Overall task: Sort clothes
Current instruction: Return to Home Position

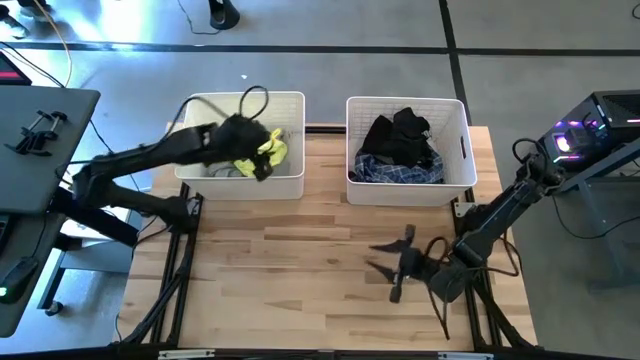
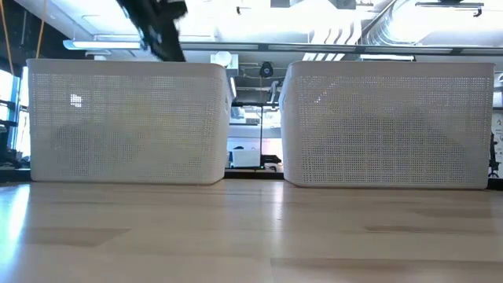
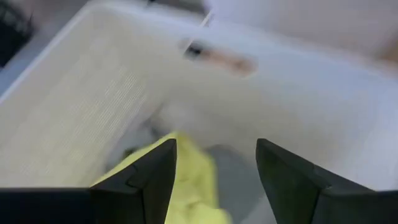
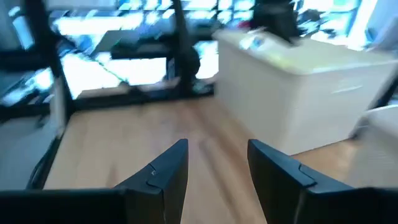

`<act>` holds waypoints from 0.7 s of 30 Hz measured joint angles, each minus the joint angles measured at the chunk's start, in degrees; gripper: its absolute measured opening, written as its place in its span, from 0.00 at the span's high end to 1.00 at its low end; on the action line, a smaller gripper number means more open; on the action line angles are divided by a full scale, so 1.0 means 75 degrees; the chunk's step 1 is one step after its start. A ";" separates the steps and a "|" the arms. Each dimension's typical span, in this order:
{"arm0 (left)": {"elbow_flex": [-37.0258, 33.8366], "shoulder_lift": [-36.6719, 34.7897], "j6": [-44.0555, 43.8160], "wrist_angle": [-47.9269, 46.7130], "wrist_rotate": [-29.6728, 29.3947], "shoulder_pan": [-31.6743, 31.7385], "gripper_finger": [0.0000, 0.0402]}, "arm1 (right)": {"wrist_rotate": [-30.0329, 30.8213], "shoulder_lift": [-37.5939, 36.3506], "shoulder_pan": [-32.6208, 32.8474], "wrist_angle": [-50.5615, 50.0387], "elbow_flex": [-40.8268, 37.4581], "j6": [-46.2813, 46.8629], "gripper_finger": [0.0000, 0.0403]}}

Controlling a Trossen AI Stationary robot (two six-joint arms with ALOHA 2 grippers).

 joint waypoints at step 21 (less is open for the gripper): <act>-0.4072 -0.3333 -0.1375 0.5824 -0.0088 -0.5619 0.56 | -0.2591 -0.4819 0.0451 -0.1183 -0.1910 0.0273 0.61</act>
